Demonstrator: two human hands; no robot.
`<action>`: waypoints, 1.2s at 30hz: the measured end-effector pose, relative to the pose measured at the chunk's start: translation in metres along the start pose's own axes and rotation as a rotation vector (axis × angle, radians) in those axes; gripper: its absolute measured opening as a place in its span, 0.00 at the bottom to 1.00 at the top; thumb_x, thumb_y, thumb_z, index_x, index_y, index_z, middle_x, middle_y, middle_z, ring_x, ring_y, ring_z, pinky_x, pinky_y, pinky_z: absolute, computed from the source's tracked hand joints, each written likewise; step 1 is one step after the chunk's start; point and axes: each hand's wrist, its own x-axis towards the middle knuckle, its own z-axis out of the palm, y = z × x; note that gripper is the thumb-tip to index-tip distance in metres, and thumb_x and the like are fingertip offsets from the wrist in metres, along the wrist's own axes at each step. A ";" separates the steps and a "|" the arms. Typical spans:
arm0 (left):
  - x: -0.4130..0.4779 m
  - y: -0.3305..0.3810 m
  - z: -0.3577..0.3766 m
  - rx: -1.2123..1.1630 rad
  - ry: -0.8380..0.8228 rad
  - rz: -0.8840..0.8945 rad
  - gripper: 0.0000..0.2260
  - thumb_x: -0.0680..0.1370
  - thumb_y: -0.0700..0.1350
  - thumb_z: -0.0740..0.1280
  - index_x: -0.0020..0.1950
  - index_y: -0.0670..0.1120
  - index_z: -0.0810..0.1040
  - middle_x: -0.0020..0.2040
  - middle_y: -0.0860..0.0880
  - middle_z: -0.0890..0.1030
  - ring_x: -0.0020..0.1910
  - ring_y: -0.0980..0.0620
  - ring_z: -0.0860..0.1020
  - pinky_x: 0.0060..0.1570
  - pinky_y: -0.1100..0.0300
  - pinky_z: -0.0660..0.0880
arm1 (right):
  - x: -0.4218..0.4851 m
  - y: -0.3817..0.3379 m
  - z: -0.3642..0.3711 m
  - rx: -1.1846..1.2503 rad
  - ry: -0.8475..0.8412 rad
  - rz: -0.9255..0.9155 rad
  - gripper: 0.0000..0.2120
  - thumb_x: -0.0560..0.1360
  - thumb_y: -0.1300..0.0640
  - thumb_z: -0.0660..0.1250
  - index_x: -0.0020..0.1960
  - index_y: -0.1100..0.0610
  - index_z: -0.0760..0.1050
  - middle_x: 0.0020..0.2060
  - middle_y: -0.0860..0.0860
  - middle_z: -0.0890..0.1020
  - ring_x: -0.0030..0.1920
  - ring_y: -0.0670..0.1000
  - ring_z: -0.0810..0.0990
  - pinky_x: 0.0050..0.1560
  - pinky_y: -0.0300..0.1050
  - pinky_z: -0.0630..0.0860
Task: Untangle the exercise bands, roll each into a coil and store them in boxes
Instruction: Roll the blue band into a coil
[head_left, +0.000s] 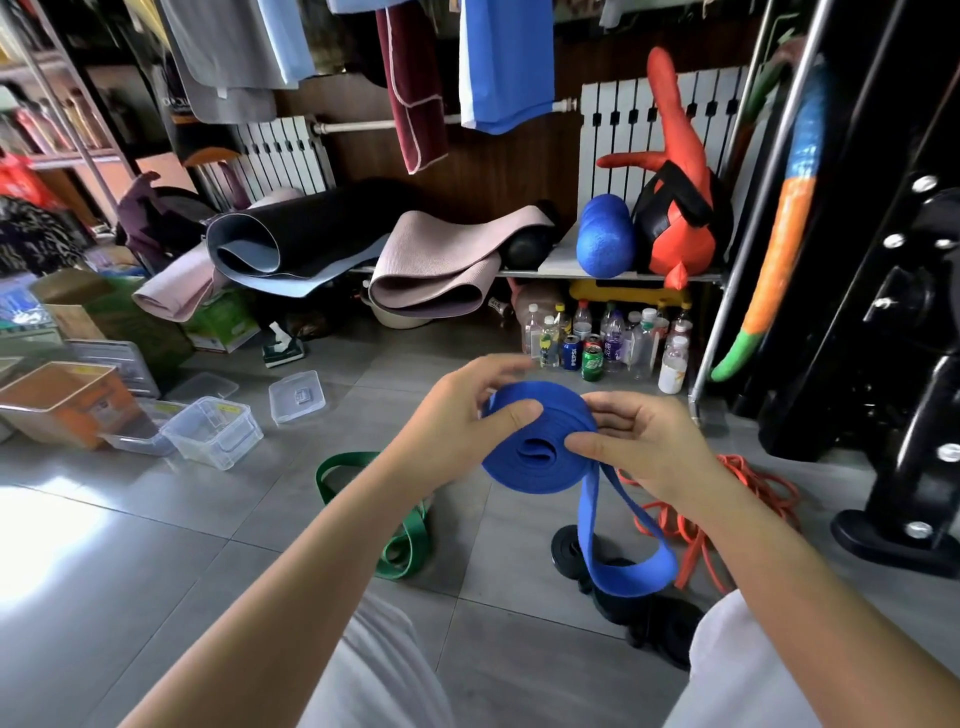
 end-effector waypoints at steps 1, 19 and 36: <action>0.002 0.001 -0.002 0.008 -0.019 -0.022 0.12 0.75 0.43 0.69 0.56 0.56 0.74 0.53 0.52 0.80 0.52 0.54 0.80 0.55 0.56 0.77 | 0.001 -0.002 0.001 -0.012 -0.002 0.002 0.14 0.57 0.54 0.75 0.41 0.40 0.82 0.40 0.41 0.85 0.42 0.41 0.83 0.43 0.31 0.77; 0.002 0.004 0.003 0.687 -0.187 0.109 0.27 0.75 0.48 0.67 0.71 0.62 0.64 0.61 0.53 0.73 0.58 0.49 0.74 0.55 0.53 0.72 | 0.013 -0.008 0.004 -0.167 -0.070 0.004 0.20 0.62 0.66 0.77 0.47 0.48 0.78 0.37 0.40 0.84 0.39 0.39 0.82 0.43 0.30 0.76; -0.022 -0.017 0.031 -0.549 0.270 -0.088 0.20 0.75 0.33 0.67 0.60 0.54 0.75 0.51 0.54 0.83 0.49 0.53 0.81 0.47 0.51 0.80 | -0.023 0.017 0.014 0.365 0.184 0.026 0.20 0.61 0.62 0.70 0.53 0.56 0.77 0.42 0.48 0.86 0.43 0.46 0.84 0.40 0.36 0.78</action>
